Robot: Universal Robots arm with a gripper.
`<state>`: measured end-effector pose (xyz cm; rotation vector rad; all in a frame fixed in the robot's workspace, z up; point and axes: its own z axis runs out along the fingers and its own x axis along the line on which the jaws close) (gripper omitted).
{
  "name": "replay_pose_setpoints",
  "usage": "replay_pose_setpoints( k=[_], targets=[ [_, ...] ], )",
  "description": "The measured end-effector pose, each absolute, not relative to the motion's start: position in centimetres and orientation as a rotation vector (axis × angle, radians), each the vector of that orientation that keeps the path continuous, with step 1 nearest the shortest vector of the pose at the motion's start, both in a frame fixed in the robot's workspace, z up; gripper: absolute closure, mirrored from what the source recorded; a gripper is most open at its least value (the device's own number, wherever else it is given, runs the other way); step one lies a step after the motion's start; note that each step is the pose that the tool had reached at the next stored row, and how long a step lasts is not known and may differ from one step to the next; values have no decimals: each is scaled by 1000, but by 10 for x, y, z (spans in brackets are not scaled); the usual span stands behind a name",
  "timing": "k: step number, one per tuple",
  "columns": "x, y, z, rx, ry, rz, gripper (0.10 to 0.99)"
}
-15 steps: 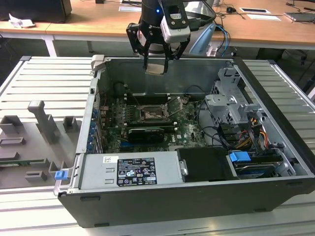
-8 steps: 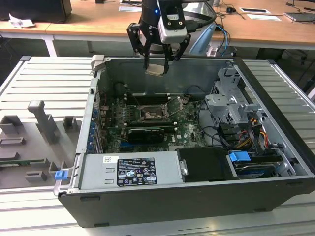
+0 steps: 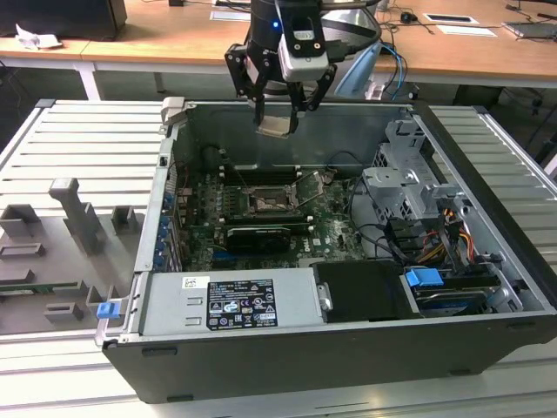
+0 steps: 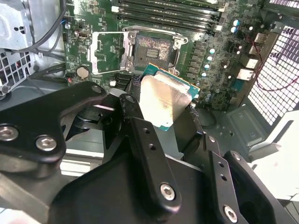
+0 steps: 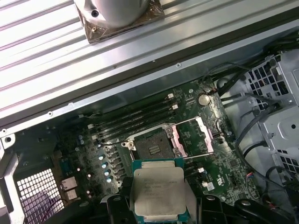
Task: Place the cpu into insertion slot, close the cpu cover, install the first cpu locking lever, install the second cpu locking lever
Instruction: 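Place the cpu into insertion slot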
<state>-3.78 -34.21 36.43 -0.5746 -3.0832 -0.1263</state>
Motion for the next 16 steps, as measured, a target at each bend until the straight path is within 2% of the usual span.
replay_pose_setpoints(
  k=[16],
  targets=[
    [-38,-342,360,-687,-3063,-126,557]
  ],
)
